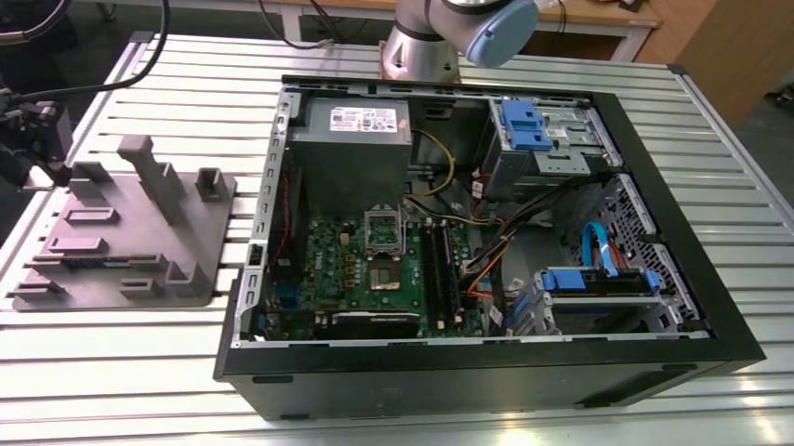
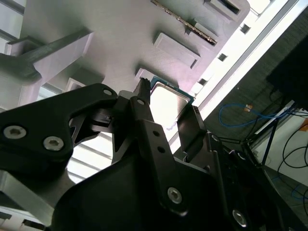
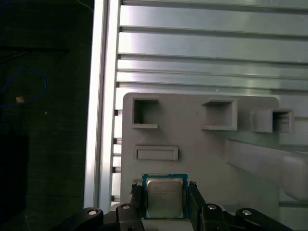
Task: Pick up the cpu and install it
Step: 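Pick up the cpu and move it towards the insertion slot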
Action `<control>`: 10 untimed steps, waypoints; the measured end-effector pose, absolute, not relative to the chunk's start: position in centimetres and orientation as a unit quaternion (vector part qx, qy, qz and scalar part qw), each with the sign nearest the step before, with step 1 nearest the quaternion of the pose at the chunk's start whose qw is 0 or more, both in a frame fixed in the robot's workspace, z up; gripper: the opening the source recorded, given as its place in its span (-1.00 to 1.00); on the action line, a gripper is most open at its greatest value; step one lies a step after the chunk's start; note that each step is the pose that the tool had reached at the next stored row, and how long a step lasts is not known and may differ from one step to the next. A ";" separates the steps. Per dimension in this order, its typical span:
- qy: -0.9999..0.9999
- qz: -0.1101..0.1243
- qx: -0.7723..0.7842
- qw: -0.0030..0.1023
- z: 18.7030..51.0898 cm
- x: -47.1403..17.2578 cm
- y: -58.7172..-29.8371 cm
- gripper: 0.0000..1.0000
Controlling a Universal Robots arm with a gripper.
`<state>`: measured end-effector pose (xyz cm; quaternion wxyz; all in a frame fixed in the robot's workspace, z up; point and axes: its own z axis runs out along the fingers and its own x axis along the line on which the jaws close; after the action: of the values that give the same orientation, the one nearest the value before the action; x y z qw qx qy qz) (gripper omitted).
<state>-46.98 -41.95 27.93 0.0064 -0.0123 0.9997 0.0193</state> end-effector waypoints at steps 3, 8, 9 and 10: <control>1.000 0.019 -0.012 0.007 27.9 -47.0 -42.0 -0.06; 1.000 0.019 -0.012 0.006 28.0 -46.7 -42.0 -0.06; 1.000 0.019 -0.012 0.005 28.0 -46.6 -42.0 -0.06; 1.000 0.019 -0.012 0.004 28.0 -46.4 -42.0 -0.06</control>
<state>-46.44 -41.95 27.95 0.0040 -0.0122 0.9997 0.0192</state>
